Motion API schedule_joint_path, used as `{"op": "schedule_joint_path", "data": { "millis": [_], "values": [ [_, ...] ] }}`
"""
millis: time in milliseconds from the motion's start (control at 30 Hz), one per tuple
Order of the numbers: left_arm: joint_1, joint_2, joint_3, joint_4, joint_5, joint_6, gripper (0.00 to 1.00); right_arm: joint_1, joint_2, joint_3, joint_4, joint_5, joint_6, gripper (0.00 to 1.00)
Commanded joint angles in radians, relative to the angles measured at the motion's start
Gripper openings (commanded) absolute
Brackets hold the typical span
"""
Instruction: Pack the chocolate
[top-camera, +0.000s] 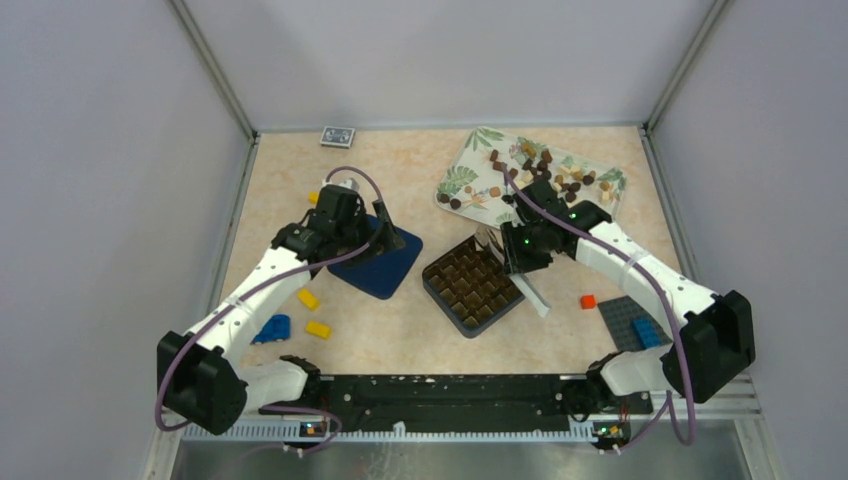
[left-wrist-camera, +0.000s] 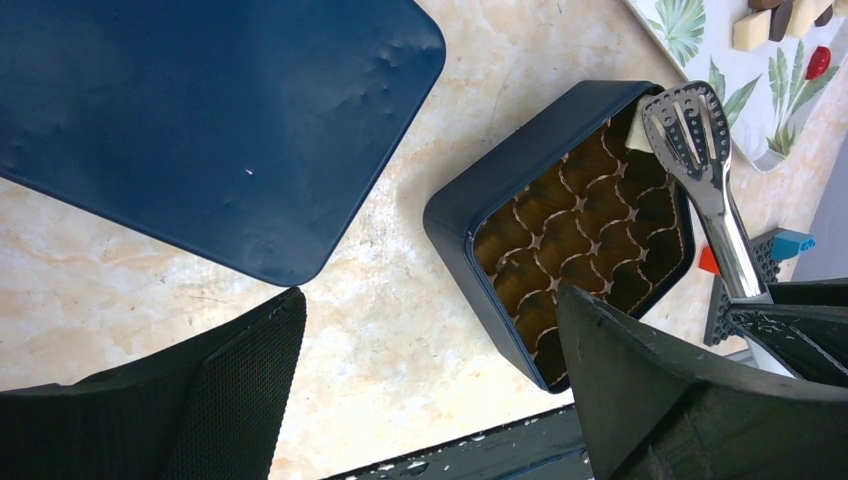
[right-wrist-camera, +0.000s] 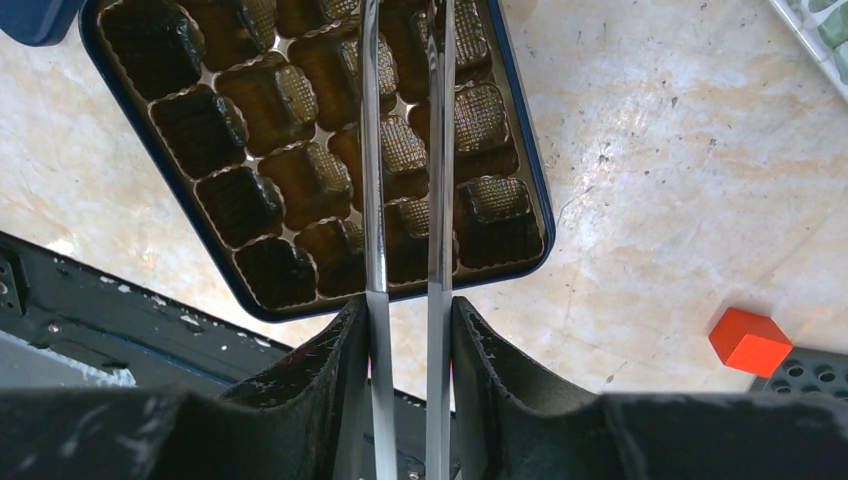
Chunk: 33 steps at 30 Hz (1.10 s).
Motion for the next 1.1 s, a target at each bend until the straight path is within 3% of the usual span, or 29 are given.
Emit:
{"op": "schedule_joint_path", "data": {
  "millis": [0, 167, 567, 733, 1067],
  "values": [
    [0.004, -0.006, -0.012, 0.041, 0.008, -0.002, 0.99, 0.013, -0.007, 0.010, 0.036, 0.001, 0.013, 0.34],
    [0.004, -0.005, -0.014, 0.046, 0.009, 0.000, 0.99, 0.012, -0.006, 0.011, 0.035, 0.000, 0.016, 0.38],
    [0.006, -0.001, -0.005, 0.050, 0.001, 0.013, 0.99, 0.013, -0.067, 0.100, 0.024, 0.041, 0.032, 0.35],
    [0.005, -0.025, -0.016, 0.062, -0.006, 0.009, 0.99, 0.002, -0.093, 0.147, 0.015, 0.127, 0.024, 0.35],
    [0.014, -0.007, 0.005, 0.037, -0.047, 0.038, 0.99, -0.244, -0.115, 0.097, -0.028, 0.127, -0.032, 0.34]
  ]
}}
